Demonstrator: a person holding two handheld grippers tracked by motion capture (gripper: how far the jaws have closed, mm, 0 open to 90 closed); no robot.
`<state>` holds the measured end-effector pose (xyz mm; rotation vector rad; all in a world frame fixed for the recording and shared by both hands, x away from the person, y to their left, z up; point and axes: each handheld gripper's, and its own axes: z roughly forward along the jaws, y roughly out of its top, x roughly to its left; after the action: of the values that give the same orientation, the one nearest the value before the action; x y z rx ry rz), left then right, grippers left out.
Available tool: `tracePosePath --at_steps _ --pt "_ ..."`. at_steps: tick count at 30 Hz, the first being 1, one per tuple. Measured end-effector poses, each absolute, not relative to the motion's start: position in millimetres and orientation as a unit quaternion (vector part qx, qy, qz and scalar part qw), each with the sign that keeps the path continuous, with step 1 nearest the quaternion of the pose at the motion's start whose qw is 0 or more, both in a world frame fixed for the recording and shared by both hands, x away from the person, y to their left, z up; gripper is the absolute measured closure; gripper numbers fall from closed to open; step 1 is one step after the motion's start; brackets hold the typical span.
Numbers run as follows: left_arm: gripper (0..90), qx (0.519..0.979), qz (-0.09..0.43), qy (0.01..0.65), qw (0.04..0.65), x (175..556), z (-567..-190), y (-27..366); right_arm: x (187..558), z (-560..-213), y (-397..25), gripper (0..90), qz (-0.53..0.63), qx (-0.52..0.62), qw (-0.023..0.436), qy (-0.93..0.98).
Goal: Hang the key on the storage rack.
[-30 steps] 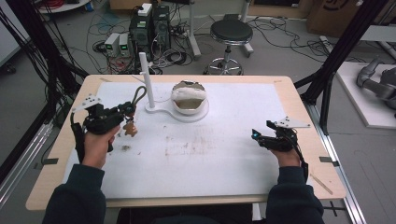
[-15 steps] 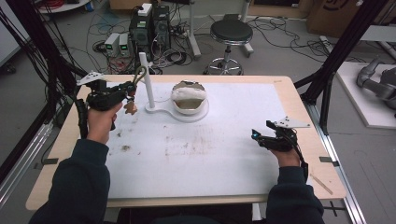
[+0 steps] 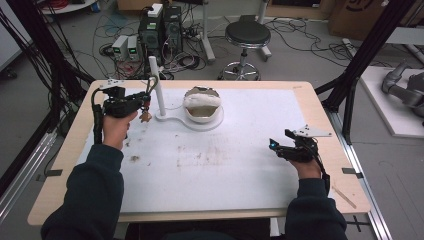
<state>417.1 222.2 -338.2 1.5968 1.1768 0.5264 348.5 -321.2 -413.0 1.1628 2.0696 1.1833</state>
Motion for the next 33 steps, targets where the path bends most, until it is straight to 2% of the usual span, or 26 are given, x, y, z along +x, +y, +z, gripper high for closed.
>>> tracePosePath --at_steps 1,2,3,4,6,7,8,9,11,17,21,27,33 --pt "65.6 0.665 0.222 0.49 0.518 416 -340 223 348 -413 -322 25.2 0.433 0.425 0.243 0.757" --pt "65.6 0.665 0.219 0.486 0.523 415 -342 224 348 -413 -322 25.2 0.433 0.425 0.243 0.757" --pt "61.5 0.665 0.214 0.48 0.53 412 -346 226 348 -413 -322 25.1 0.433 0.425 0.242 0.757" --pt "52.3 0.666 0.214 0.478 0.531 411 -348 227 348 -413 -322 25.1 0.435 0.426 0.241 0.756" --pt "42.1 0.668 0.213 0.468 0.538 405 -353 230 348 -413 -322 25.1 0.435 0.426 0.241 0.756" --pt "42.1 0.668 0.217 0.465 0.539 402 -355 231 348 -413 -322 25.1 0.435 0.427 0.241 0.756" --pt "32.8 0.668 0.223 0.462 0.54 399 -358 232 348 -413 -322 25.1 0.435 0.426 0.241 0.756" --pt "27.4 0.671 0.226 0.456 0.54 395 -360 233 347 -413 -322 25.1 0.435 0.427 0.24 0.755" --pt "22.1 0.672 0.227 0.441 0.551 386 -367 235 347 -413 -321 25.1 0.434 0.424 0.242 0.757" --pt "22.1 0.673 0.239 0.4 0.575 365 -385 239 348 -413 -320 25.1 0.432 0.425 0.241 0.758" --pt "22.0 0.673 0.225 0.389 0.587 350 -397 234 348 -414 -319 25.0 0.432 0.421 0.239 0.761" --pt "21.7 0.685 0.252 0.384 0.565 337 -407 225 346 -413 -318 22.3 0.432 0.417 0.241 0.762" --pt "19.9 0.69 0.25 0.383 0.561 334 -411 223 343 -412 -314 21.7 0.434 0.401 0.242 0.769"
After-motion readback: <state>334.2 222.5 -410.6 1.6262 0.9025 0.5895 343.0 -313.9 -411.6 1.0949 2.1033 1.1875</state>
